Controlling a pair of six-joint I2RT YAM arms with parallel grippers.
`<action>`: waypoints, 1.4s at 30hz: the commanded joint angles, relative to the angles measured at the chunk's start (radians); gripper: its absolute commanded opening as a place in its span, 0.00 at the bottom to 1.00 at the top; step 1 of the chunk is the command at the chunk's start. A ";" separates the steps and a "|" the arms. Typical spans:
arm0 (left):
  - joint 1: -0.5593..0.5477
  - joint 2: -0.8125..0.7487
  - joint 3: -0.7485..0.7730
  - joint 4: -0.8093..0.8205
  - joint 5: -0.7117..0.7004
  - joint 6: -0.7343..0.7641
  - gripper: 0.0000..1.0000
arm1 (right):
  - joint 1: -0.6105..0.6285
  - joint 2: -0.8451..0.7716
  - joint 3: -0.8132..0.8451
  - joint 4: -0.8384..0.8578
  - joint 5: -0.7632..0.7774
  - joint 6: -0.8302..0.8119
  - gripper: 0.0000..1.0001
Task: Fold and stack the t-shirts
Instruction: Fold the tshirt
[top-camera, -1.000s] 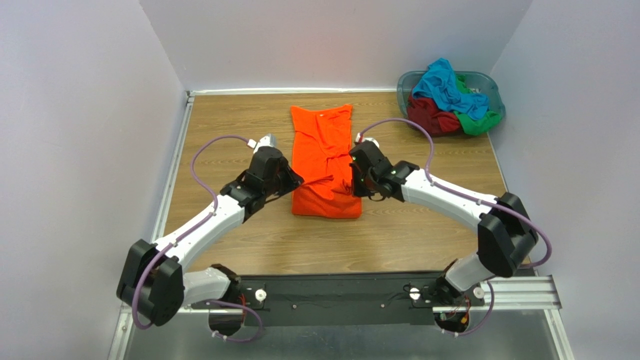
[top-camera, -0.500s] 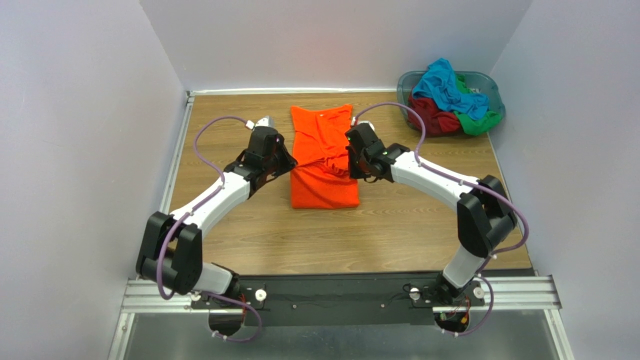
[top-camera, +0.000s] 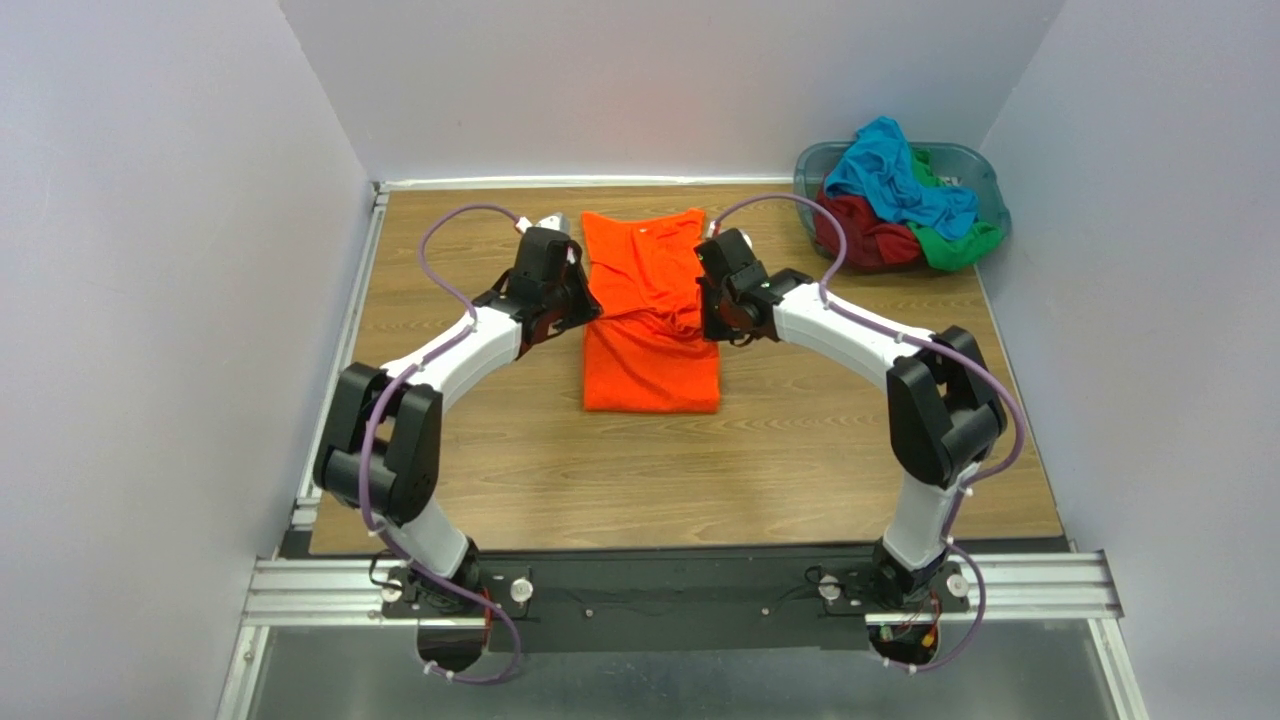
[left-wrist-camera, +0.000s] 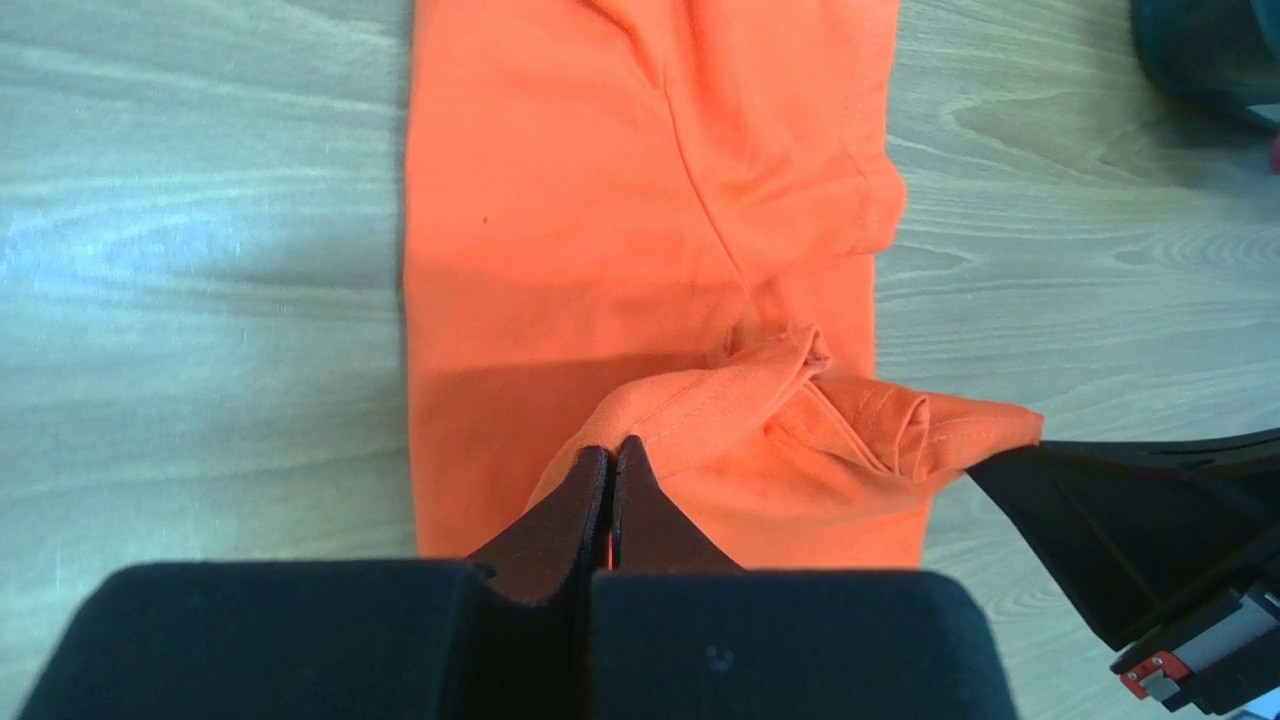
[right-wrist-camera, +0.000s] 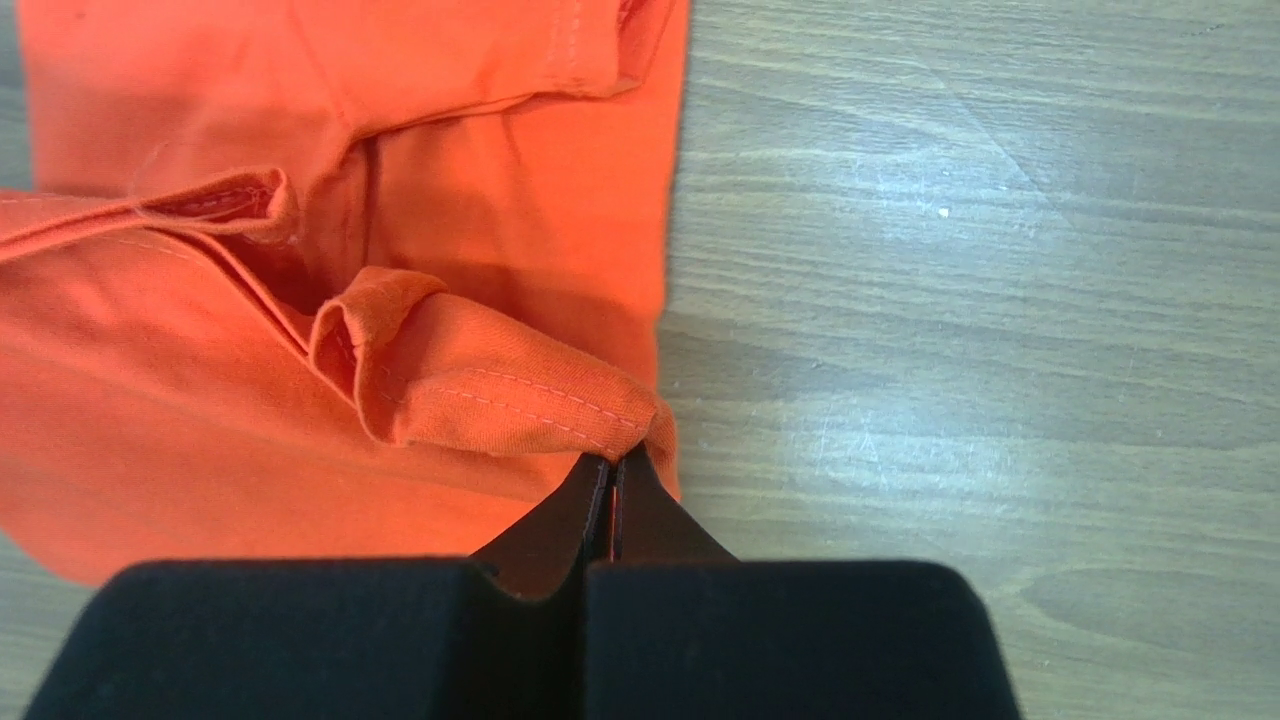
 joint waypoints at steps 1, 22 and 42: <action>0.015 0.068 0.053 0.005 0.030 0.050 0.00 | -0.018 0.056 0.040 0.002 -0.022 -0.021 0.01; 0.054 0.158 0.061 0.019 0.004 0.044 0.00 | -0.054 0.187 0.116 0.060 -0.073 -0.050 0.01; 0.074 -0.060 -0.032 0.028 0.020 0.053 0.98 | -0.054 0.092 0.104 0.079 -0.157 -0.111 1.00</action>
